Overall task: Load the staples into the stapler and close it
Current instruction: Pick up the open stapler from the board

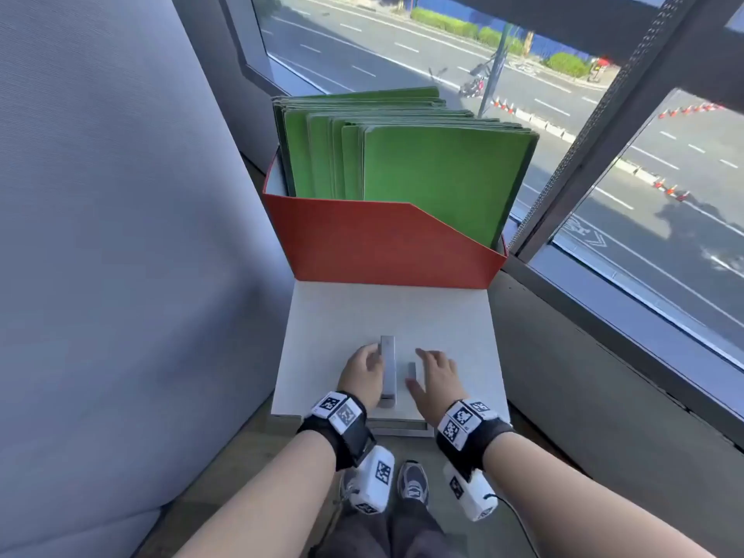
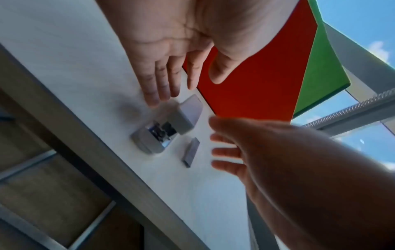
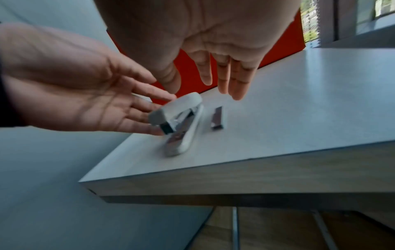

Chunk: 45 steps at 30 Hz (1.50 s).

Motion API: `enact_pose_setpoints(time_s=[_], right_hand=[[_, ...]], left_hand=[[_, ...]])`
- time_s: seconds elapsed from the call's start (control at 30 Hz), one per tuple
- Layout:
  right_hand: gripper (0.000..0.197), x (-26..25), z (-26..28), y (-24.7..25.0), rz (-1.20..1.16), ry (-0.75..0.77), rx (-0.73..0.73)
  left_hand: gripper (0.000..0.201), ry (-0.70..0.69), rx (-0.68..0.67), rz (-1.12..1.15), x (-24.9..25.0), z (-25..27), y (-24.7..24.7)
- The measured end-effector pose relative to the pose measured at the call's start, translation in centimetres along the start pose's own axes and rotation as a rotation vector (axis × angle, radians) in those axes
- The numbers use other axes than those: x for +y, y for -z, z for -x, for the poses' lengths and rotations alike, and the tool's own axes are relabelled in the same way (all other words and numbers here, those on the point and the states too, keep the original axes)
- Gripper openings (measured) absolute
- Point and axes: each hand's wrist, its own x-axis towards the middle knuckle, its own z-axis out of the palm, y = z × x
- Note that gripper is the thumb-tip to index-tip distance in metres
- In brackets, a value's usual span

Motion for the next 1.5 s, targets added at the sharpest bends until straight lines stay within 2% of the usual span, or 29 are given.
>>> enact_pose_setpoints(time_s=[0.13,0.2,0.33,0.43,0.57,0.67,0.8,0.97,1.1,1.17,1.27,1.3,1.5], right_hand=[[0.062,-3.1,-0.2,-0.9,-0.15,0.009,-0.096],[0.059,-4.2,-0.5,-1.4,-0.163,-0.05,-0.103],[0.053,-5.8,-0.9,-1.9,-0.154,-0.128,-0.06],[0.052,-6.2,-1.1,-1.4,-0.147,-0.142,-0.09],[0.064,-6.4,-0.5,0.0,-0.068,-0.071,-0.186],[0.062,-6.9,0.9,1.1,-0.132,-0.007,-0.163],[0.06,-7.2,2.2,2.1,-0.112,0.023,-0.142],[0.07,-7.0,2.5,2.5,-0.028,-0.006,-0.213],[0.064,-7.5,2.5,3.0,0.034,-0.014,-0.234],[0.055,-7.6,2.3,3.7,0.051,-0.017,-0.226],[0.022,-7.8,1.3,5.8,0.08,0.025,-0.213],[0.017,-7.7,0.7,6.6,0.081,0.039,-0.211],[0.032,-7.5,-3.9,10.7,-0.001,0.095,-0.084]], left_hand=[[0.045,0.088,-0.031,0.172,-0.5,-0.3,-0.6],[0.047,0.138,-0.038,0.267,-1.0,-0.5,-0.8],[0.029,0.165,-0.052,0.4,-1.6,-0.3,-0.6],[0.029,0.179,-0.04,0.504,-2.3,-0.5,-0.3],[0.04,0.234,-0.066,0.7,-2.6,-1.0,-0.2],[0.04,0.211,-0.085,0.782,-2.7,-1.4,-0.7],[0.039,0.198,-0.098,0.82,-2.5,-1.3,-1.3],[0.038,0.168,-0.136,0.798,-2.2,-1.0,-1.7],[0.039,0.204,-0.12,0.827,-2.0,-0.4,-1.9],[0.042,0.194,-0.116,0.817,-2.1,-0.3,-1.8],[0.042,0.154,-0.076,0.757,-2.8,-0.2,-1.0],[0.042,0.144,-0.086,0.753,-2.9,-0.2,-0.8],[0.037,0.125,-0.179,0.817,-2.8,0.4,0.2]])
